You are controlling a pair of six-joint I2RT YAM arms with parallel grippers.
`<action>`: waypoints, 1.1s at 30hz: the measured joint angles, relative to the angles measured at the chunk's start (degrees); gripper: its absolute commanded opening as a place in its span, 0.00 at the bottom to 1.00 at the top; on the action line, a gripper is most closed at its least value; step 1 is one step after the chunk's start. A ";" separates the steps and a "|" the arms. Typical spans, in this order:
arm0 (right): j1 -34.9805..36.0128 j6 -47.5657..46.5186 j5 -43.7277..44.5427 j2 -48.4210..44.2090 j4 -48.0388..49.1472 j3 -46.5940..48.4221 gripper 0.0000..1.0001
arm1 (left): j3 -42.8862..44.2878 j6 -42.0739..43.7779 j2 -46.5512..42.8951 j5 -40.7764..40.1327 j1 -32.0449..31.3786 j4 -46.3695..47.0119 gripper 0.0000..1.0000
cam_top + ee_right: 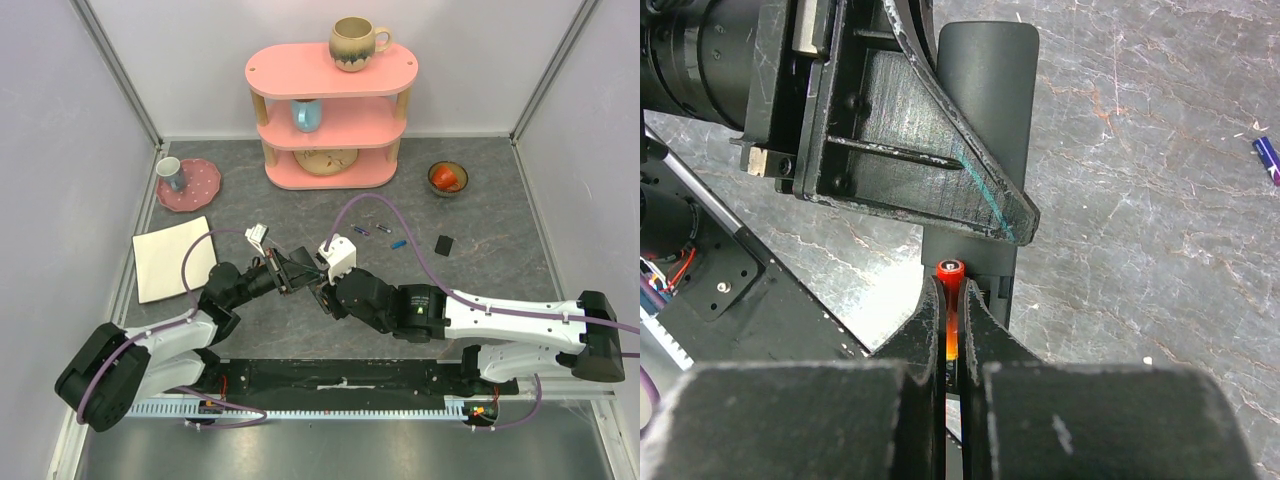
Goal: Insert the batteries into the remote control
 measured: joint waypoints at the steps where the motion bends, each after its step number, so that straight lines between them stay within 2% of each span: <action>1: 0.00 0.00 -0.02 0.00 -0.11 0.00 0.00 | 0.00 0.00 0.13 0.07 0.00 -0.02 0.02; 14: 0.00 0.57 0.37 -0.59 -0.50 -0.17 0.00 | 0.35 0.00 1.86 0.17 0.02 0.11 0.02; 23: 0.70 0.44 4.83 -8.07 -2.47 -0.50 0.00 | 0.48 0.00 5.64 -3.10 1.53 3.15 0.02; 33: 0.70 0.02 4.92 -5.16 -3.30 -0.35 0.00 | 2.12 -0.09 6.10 -2.99 1.53 3.96 0.02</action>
